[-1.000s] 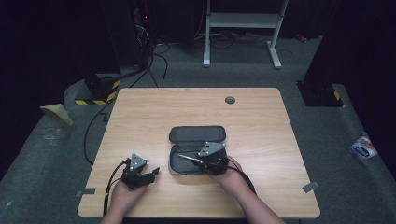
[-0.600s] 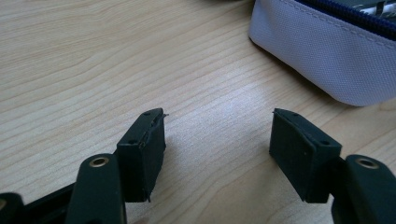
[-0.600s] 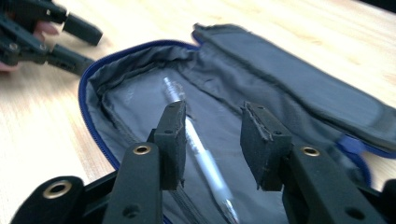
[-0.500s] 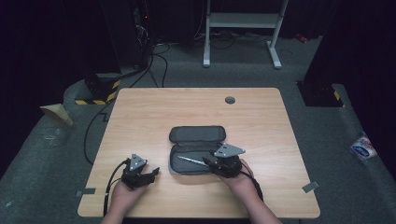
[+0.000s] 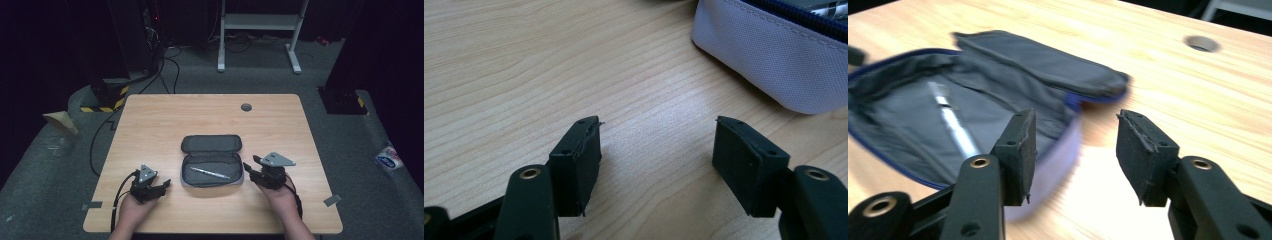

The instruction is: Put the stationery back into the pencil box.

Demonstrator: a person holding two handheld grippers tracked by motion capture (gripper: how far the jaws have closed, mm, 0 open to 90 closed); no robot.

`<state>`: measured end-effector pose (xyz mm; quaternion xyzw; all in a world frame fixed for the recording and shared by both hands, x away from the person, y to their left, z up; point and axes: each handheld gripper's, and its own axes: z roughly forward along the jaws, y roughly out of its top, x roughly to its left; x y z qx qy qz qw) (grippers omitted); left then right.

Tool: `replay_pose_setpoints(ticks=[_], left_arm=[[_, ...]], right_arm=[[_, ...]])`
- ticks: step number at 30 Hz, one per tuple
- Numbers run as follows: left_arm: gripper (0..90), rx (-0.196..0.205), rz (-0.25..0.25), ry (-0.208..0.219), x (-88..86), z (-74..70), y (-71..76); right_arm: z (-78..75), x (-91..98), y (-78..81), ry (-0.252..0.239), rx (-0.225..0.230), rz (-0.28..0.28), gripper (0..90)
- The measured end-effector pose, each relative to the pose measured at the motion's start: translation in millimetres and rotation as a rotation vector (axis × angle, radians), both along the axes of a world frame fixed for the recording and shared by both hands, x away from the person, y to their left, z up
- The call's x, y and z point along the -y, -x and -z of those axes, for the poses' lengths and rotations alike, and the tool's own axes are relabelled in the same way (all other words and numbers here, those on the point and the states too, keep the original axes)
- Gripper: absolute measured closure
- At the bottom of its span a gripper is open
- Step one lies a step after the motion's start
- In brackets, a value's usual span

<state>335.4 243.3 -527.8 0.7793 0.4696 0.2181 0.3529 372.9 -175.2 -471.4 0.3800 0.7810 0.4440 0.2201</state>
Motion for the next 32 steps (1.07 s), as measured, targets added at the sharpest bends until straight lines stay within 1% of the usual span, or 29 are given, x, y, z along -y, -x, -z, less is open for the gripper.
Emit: replay_pose_setpoints(ticks=[2, 5, 7, 8, 9, 11, 13, 16, 18, 19, 20, 21, 22, 25, 27, 30, 32], left_arm=[[35.9, 0.001, -0.001, 0.001, 0.1, 0.1, 0.0], [35.9, 0.000, -0.001, 0.000, 0.0, 0.0, 0.0], [35.9, 0.001, -0.001, 0.001, 0.1, 0.1, 0.0], [35.9, 0.000, -0.001, 0.000, 0.1, 0.0, 0.0], [35.9, 0.001, -0.003, 0.002, 0.2, 0.1, 0.0], [35.9, 0.002, -0.004, 0.004, 0.3, 0.2, 0.0], [35.9, 0.001, -0.005, 0.002, 0.4, 0.1, 0.1], [35.9, 0.001, -0.006, 0.002, 0.5, 0.1, 0.3], [35.9, 0.000, -0.007, 0.001, 0.5, 0.0, 0.3], [35.9, 0.001, -0.006, 0.003, 0.5, 0.2, 0.3], [35.9, 0.000, -0.007, 0.001, 0.5, 0.0, 0.3], [35.9, 0.000, -0.007, 0.002, 0.6, 0.1, 0.3], [35.9, 0.002, -0.007, 0.004, 0.5, 0.2, 0.2], [35.9, 0.000, -0.007, 0.002, 0.5, 0.1, 0.2], [35.9, 0.003, -0.008, 0.005, 0.8, 0.3, -0.3], [36.1, 0.000, -0.006, 0.005, 0.3, 0.1, -1.4], [36.5, 0.002, -0.008, 0.004, 0.2, 0.1, -2.1]], right_arm=[[2.0, 9.8, -0.2, 0.003, -0.004, 0.037, 47.0], [8.4, 26.8, -0.9, 0.021, -0.017, 0.103, 43.6], [15.1, 37.9, -1.5, 0.039, -0.039, 0.154, 41.8], [17.5, 41.6, -1.7, 0.049, -0.042, 0.169, 41.0], [20.7, 45.9, -1.5, 0.057, -0.058, 0.190, 40.0], [28.1, 53.4, -2.6, 0.076, -0.094, 0.215, 37.4], [36.0, 57.9, -3.8, 0.106, -0.126, 0.236, 36.0], [44.5, 59.5, -5.6, 0.149, -0.172, 0.244, 33.2], [47.6, 58.6, -5.7, 0.170, -0.182, 0.249, 31.8], [49.3, 58.6, -5.9, 0.163, -0.182, 0.253, 31.0], [51.0, 59.6, -6.2, 0.141, -0.181, 0.254, 31.0], [51.7, 61.0, -7.5, 0.121, -0.193, 0.257, 30.8], [51.6, 61.1, -8.0, 0.121, -0.194, 0.268, 30.5], [52.0, 60.0, -8.7, 0.123, -0.186, 0.277, 30.2], [51.9, 59.1, -8.6, 0.123, -0.190, 0.285, 30.2], [51.9, 59.0, -8.5, 0.123, -0.190, 0.286, 29.9], [52.0, 59.5, -8.0, 0.120, -0.194, 0.296, 27.0]])
